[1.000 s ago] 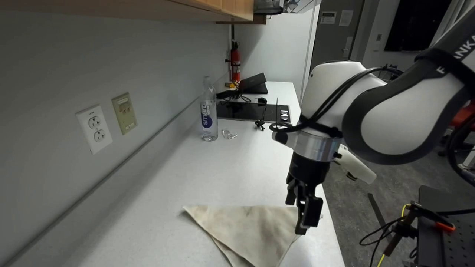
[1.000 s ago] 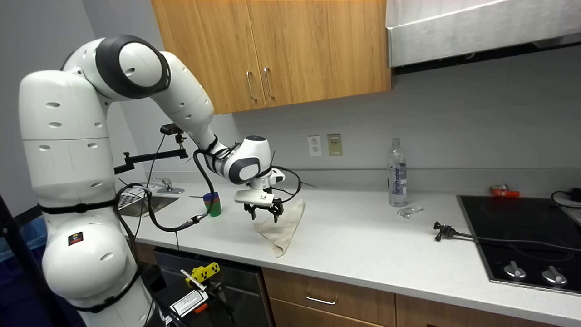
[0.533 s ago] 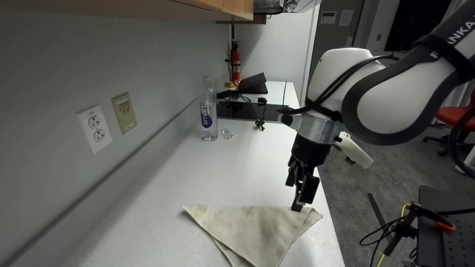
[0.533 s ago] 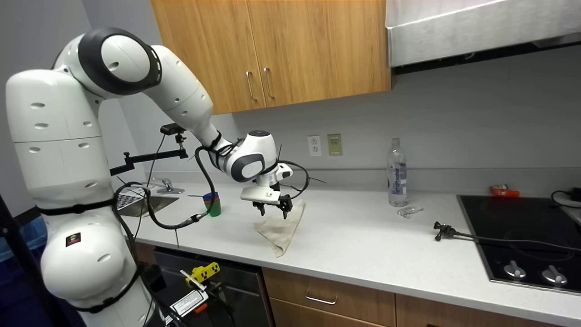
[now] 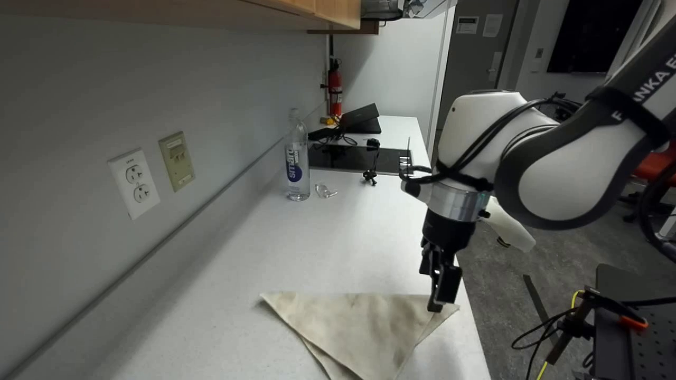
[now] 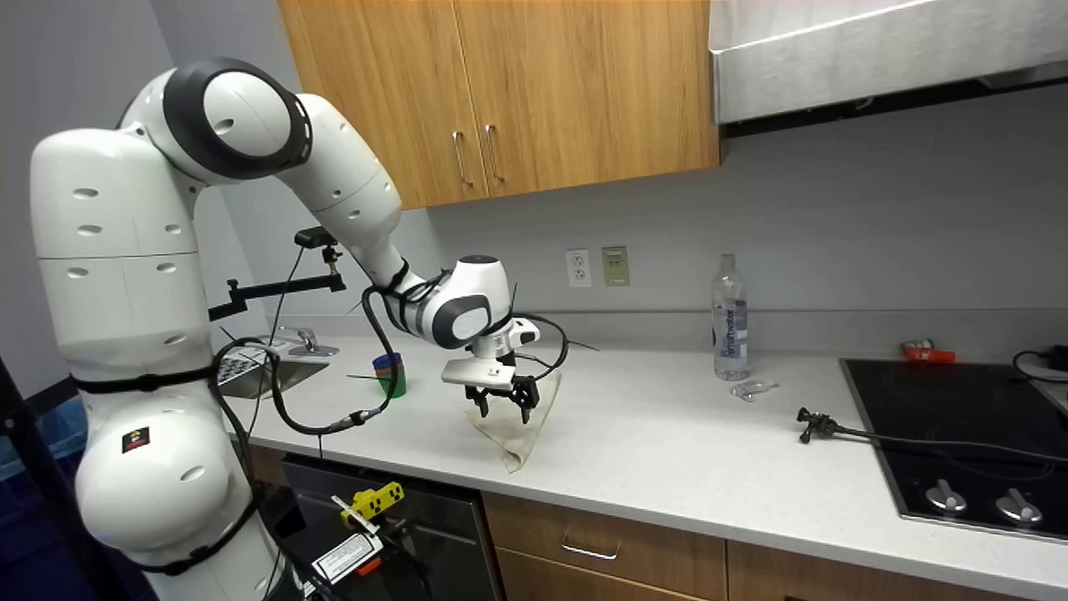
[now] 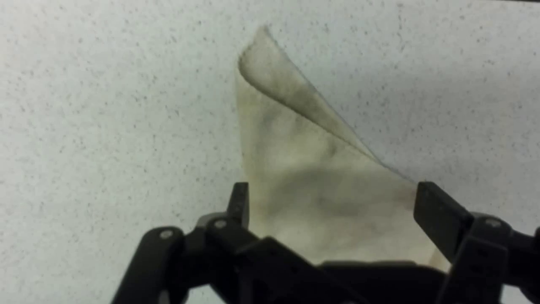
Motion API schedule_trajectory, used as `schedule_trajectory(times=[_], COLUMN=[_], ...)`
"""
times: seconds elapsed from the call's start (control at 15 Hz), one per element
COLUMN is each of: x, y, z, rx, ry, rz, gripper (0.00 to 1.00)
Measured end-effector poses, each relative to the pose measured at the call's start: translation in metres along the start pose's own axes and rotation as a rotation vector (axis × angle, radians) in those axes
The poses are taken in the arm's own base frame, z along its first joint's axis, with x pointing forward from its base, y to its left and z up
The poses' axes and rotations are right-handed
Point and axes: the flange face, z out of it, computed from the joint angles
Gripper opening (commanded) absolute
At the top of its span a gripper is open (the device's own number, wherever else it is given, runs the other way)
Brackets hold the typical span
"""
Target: Fold the towel
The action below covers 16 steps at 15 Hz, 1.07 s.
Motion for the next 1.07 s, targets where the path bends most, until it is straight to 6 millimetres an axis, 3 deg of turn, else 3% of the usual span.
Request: schedule_trajectory(times=[0.2, 0.47, 1.07], x=[-0.013, -0.019, -0.018], y=[0.003, 0.003, -0.026], z=[0.021, 0.032, 0.048], rx=[-0.036, -0.085, -0.097], ry=[-0.066, -0.106, -0.133], rz=[0.001, 0.008, 0.050], gripper=[1.00, 0.99, 0.92])
